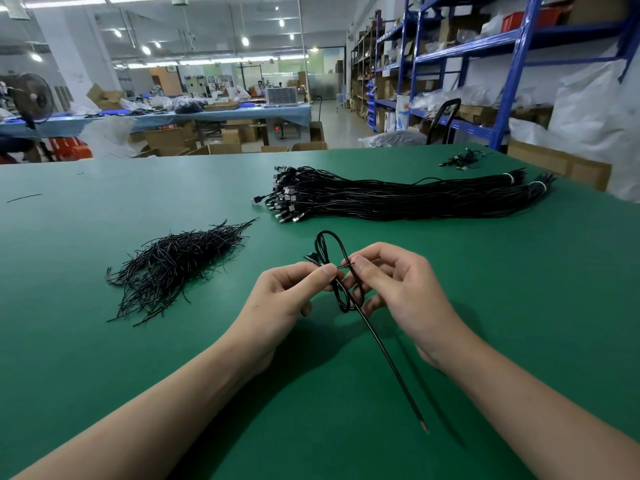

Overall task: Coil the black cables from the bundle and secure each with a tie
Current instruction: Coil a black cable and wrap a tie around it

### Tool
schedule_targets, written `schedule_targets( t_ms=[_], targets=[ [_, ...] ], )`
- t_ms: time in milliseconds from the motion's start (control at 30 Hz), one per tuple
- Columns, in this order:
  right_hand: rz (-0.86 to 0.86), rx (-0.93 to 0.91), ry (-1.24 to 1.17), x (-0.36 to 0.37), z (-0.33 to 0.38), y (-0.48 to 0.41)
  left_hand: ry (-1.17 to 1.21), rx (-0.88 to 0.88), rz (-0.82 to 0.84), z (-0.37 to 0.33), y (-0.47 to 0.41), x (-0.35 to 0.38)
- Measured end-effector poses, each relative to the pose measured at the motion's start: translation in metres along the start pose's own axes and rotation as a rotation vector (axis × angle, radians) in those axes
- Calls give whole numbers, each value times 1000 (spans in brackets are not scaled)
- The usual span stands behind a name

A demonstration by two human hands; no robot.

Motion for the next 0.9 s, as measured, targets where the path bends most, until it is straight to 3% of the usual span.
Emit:
schedule_targets(
  t_ms=[467,900],
  targets=[
    [21,173,-24,4,-15,2,-35,37,52,7,0,3],
    [-31,58,6,-1,-7,-1,-36,59,-21,5,-2,-2]
  ],
)
Point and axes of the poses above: each hand's wrist, its own y-axis away from the middle knuckle, its own x-axis out of the palm, z = x × y, the point moved 8 cm from there along -y, towards the middle knuckle, and after that the axes turned 8 degrees about -z, right-handed, at the moved point
